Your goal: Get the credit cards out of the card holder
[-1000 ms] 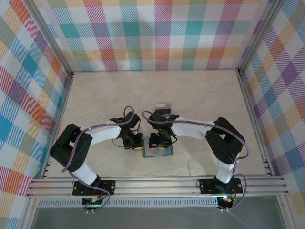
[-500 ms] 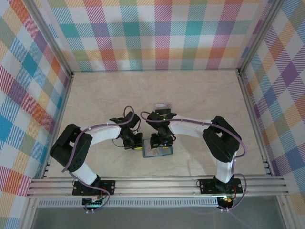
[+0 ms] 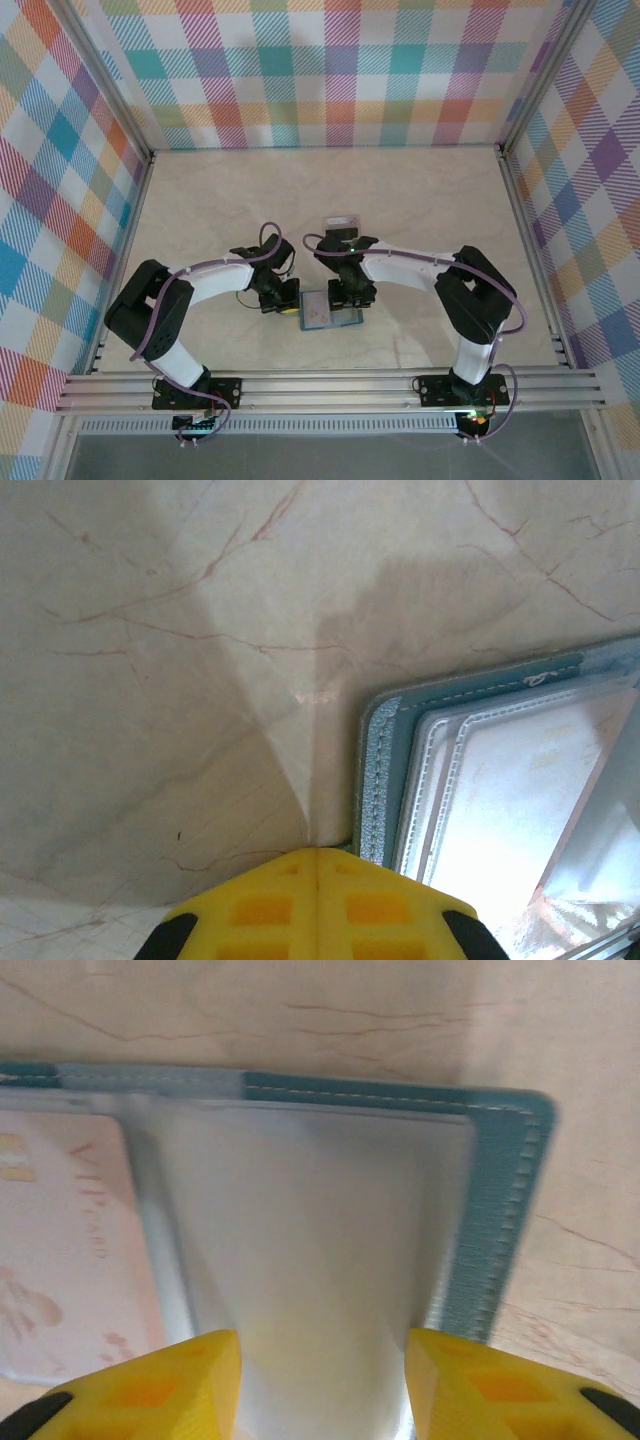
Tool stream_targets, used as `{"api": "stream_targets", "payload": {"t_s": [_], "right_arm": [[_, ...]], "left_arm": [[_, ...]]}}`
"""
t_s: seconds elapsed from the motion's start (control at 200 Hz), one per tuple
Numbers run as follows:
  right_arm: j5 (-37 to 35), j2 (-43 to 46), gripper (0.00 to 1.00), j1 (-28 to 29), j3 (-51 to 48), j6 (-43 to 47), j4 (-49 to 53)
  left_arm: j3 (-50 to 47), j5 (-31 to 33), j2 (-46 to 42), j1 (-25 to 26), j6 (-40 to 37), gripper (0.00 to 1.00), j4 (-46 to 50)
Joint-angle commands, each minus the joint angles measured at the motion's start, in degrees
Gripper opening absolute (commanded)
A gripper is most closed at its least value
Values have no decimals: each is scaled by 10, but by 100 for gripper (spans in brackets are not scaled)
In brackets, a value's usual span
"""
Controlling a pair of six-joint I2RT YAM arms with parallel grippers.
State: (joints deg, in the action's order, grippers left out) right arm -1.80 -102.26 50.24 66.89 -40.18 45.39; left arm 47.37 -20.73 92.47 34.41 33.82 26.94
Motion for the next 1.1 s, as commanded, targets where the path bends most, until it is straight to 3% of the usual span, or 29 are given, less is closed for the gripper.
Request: {"api": "stream_targets", "payload": {"t_s": [0.0,0.265,0.45,0.635,0.76,0.985,1.095], "right_arm": [[-25,14,47,-10,-24,9,19],[-40,33,46,-17,-34,20,30],[-11,83,47,-18,-37,20,13],[55,104,43,-21,-41,15,-29],[118,103,35,-28,-50,9,-81],[242,69,28,-45,-83,-19,-215],[265,47,26,-49,-92,-29,-254]], "left_arm": [[-4,14,-10,5,6,4,38],[12,18,-26,7,11,5,52],[29,25,-34,18,19,5,64],[41,31,-39,31,31,5,65],[46,32,-32,40,39,4,58],[48,14,-2,53,49,3,29],[50,13,12,54,47,3,26]]}}
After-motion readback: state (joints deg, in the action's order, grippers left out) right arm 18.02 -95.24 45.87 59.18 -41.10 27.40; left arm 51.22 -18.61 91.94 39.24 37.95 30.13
